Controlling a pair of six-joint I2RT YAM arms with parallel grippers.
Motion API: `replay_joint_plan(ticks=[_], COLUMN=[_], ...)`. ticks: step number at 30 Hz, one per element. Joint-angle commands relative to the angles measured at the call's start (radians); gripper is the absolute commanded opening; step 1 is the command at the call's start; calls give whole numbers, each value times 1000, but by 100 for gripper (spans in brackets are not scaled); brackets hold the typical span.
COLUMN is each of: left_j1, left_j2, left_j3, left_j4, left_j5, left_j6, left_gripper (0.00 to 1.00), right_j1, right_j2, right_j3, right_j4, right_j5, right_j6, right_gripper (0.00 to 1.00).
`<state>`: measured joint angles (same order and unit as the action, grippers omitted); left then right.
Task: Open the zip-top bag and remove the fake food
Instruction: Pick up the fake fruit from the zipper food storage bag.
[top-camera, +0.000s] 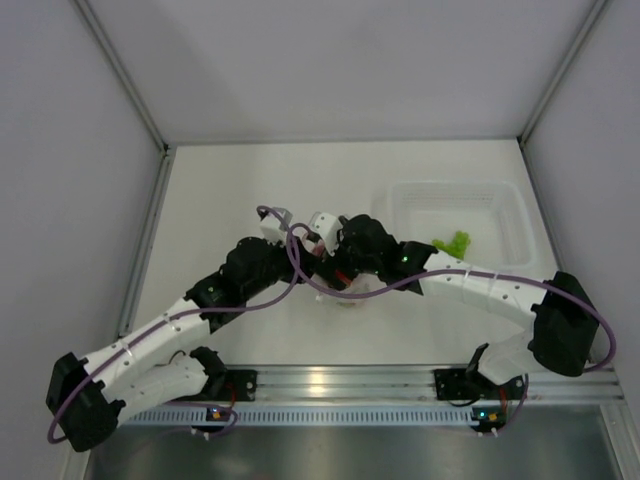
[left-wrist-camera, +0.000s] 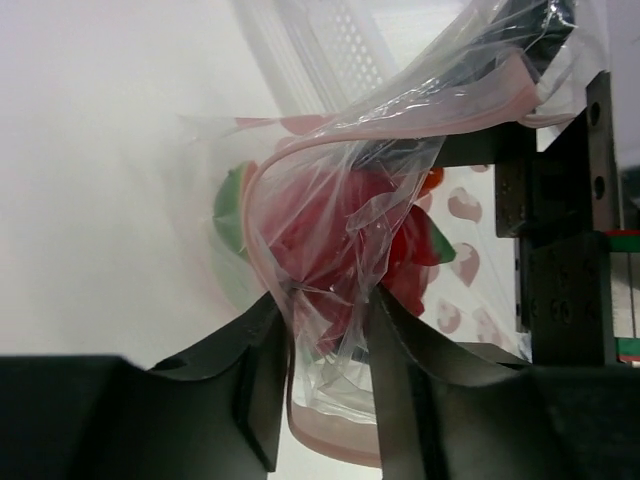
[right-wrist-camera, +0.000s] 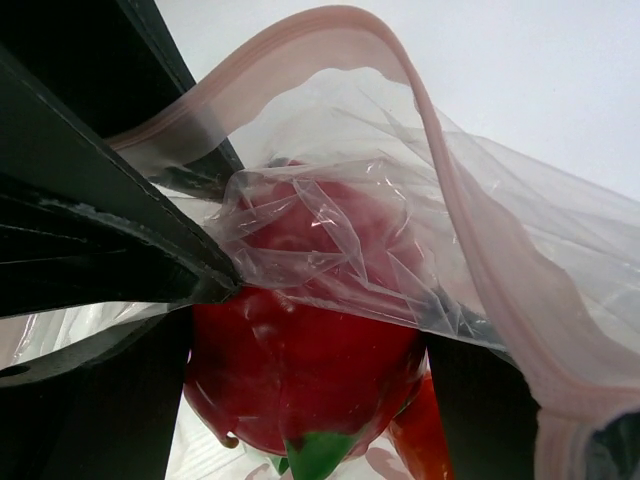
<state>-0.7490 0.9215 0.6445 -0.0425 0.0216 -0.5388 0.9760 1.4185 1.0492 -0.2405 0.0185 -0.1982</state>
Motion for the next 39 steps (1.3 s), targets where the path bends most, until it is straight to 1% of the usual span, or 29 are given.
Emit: replay_joint_plan(ticks=[1, 2, 3, 4, 6, 7, 9, 15, 19, 22, 27, 32, 34, 37, 39], left_j1=[-47, -50, -56, -56, -58, -58, -58, -58, -58, -58, -58, -58, -58, -58, -58], left_j2=[11, 16, 17, 22, 28, 31, 43, 69, 71, 70, 68, 68, 57, 33, 24], left_j3=[56, 60, 66, 66, 70, 75, 76, 70, 63, 57, 52, 44, 35, 18, 20], left_j4=[-6, -11, -14, -20, -26, -31, -33, -33, -52, -62, -62, -60, -54, -17, -16], left_j5=[-132, -175, -189, -201, -236, -245, -271, -325, -416, -436, -431, -420, -396, -319, -278], left_j6=[48, 49, 53, 53, 57, 57, 50, 36, 19, 8, 2, -10, -29, -35, -42], left_gripper=[39, 35, 31, 24, 15, 6, 0, 0, 0, 0, 0, 0, 0, 0, 0], right_j1=[27, 27, 29, 29, 30, 30, 30, 30, 30, 29, 30, 30, 30, 29, 29], right_j2=[-4, -4, -3, -3, -7, -7, -15, -26, -45, -67, -127, -205, -216, -219, -223], right_j3=[90, 92, 89, 90, 87, 86, 81, 80, 63, 45, -20, -84, -98, -124, -143], right_j4=[83, 81, 79, 76, 76, 76, 82, 83, 93, 98, 161, 265, 294, 354, 438], right_j5=[-25, -23, -25, -25, -25, -25, -25, -25, -25, -69, -129, -137, -123, -57, -23], right_j6=[8, 8, 9, 9, 9, 9, 9, 8, 8, -4, -14, -9, 0, 25, 46], right_gripper=[0, 0, 0, 0, 0, 0, 0, 0, 0, 0, 0, 0, 0, 0, 0])
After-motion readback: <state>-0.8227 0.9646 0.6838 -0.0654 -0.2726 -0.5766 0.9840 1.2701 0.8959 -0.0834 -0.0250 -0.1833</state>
